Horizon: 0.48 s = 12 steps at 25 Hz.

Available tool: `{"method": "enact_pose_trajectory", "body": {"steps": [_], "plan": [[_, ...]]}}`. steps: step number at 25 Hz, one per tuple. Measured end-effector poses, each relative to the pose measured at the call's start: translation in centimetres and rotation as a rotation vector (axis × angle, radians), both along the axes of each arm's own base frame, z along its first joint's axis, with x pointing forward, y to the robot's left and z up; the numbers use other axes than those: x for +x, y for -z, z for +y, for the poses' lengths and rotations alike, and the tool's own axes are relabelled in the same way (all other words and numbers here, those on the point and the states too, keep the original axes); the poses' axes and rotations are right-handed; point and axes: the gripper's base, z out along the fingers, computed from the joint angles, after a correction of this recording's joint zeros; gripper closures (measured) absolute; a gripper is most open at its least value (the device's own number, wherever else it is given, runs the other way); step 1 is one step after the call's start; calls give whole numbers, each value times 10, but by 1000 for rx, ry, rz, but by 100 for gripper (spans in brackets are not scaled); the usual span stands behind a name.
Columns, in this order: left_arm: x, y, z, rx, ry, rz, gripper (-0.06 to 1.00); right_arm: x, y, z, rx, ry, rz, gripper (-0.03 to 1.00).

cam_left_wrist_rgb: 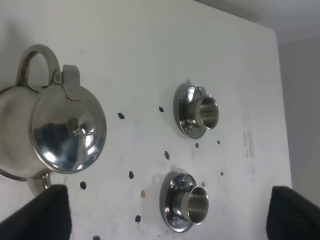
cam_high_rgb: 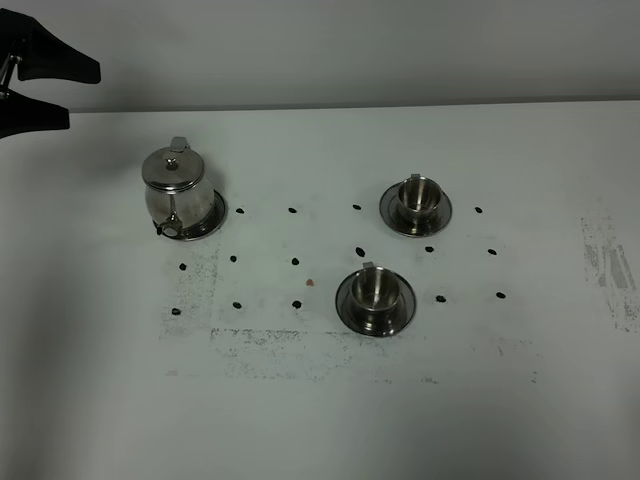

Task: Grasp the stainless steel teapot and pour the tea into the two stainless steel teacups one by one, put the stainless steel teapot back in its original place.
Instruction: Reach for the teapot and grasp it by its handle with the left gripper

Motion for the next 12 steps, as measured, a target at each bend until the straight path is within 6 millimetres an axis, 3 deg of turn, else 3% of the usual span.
{"method": "enact_pose_trajectory", "body": {"steps": [12], "plan": [[0,0,0,7,11,-14,18,-5,14,-3,-14,38,73,57]]}}
